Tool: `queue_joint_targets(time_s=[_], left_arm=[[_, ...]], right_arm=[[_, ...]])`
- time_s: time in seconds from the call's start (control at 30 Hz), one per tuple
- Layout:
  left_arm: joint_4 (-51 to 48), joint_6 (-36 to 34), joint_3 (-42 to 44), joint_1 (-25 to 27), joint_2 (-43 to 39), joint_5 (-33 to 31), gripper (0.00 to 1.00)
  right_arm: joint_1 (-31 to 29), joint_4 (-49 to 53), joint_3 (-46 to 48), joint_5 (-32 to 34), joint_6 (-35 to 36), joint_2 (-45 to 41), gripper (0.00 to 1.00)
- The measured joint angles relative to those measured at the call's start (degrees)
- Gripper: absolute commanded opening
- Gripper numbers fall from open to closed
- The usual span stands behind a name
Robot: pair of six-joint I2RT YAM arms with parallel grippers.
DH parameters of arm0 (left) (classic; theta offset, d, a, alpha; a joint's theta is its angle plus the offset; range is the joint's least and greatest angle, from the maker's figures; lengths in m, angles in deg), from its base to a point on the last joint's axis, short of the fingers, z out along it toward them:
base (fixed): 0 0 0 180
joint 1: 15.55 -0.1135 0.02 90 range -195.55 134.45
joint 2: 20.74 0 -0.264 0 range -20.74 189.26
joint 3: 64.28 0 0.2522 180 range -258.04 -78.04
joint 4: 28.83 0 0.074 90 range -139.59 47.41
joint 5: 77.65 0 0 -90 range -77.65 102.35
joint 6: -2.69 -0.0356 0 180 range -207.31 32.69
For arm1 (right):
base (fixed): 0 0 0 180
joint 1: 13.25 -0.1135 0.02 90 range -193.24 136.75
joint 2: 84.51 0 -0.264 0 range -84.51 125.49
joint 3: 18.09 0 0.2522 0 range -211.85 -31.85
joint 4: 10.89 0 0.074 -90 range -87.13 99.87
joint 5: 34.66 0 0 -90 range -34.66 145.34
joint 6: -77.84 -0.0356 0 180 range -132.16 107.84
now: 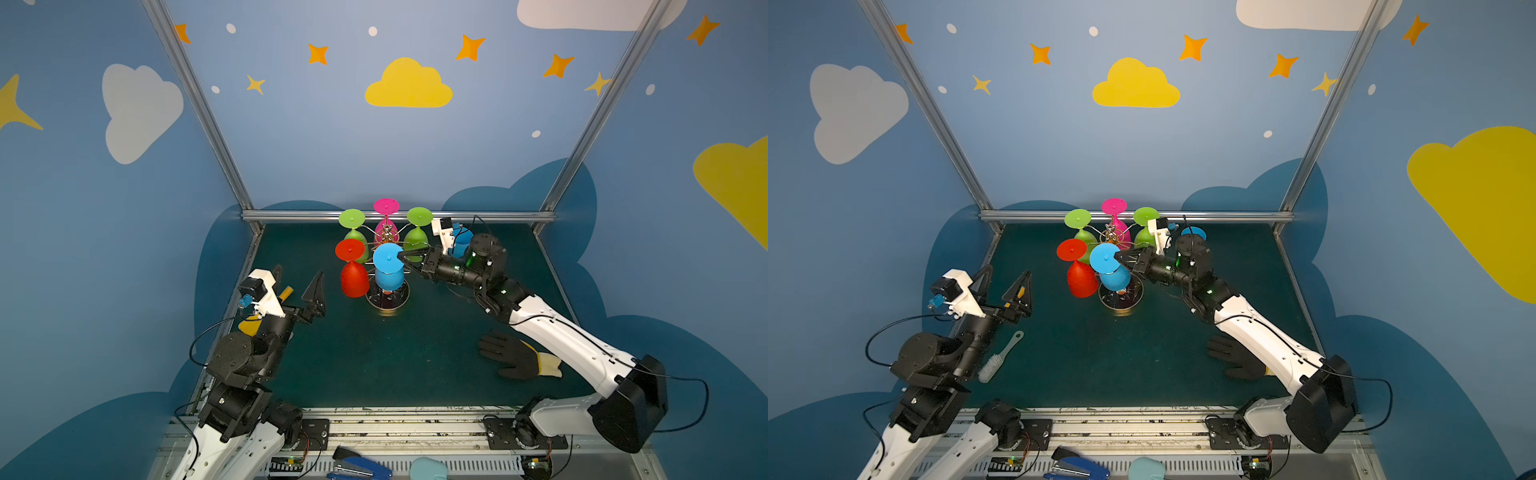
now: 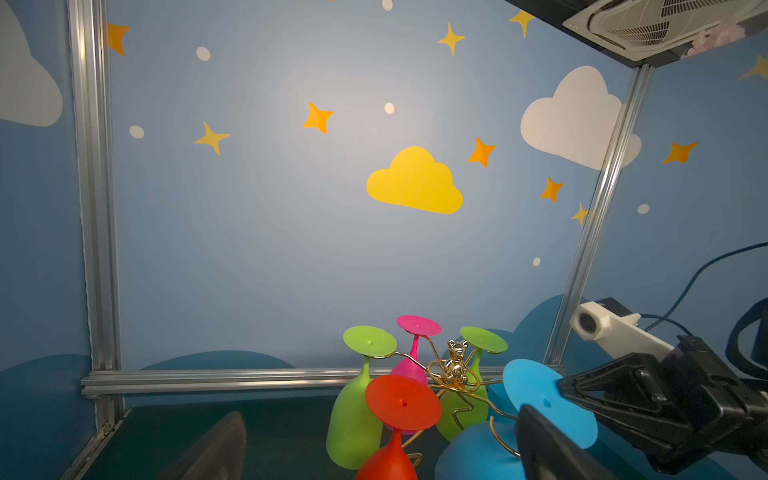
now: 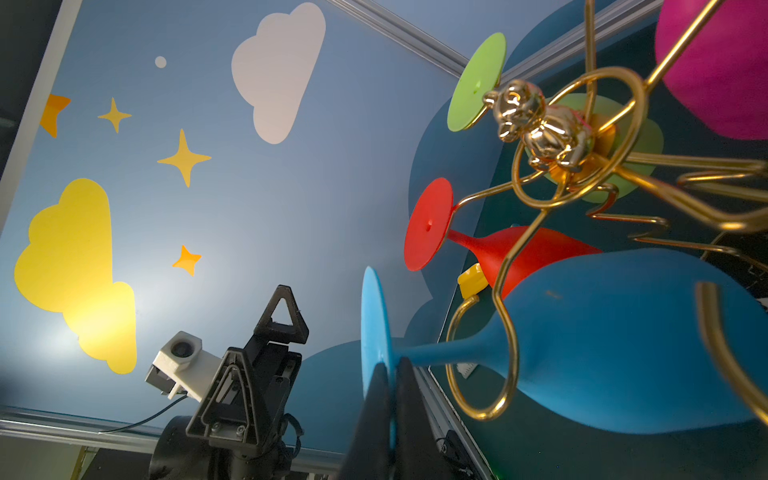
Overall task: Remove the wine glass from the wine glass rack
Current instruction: 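Close the right gripper on that light blue glass's base, then pull the light blue glass off the rack with the right gripper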
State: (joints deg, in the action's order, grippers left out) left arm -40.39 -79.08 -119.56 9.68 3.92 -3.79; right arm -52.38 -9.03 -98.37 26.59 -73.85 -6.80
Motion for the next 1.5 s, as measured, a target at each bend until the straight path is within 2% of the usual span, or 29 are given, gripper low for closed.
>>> queue_joint_targets(time_s=[1.5], left_arm=[[0.00, 0.13, 0.02, 0.00, -1.16, -0.17, 1.00]], right_arm=[[1.33, 0.31, -3.04, 1.16, 1.16, 4.94, 0.00]])
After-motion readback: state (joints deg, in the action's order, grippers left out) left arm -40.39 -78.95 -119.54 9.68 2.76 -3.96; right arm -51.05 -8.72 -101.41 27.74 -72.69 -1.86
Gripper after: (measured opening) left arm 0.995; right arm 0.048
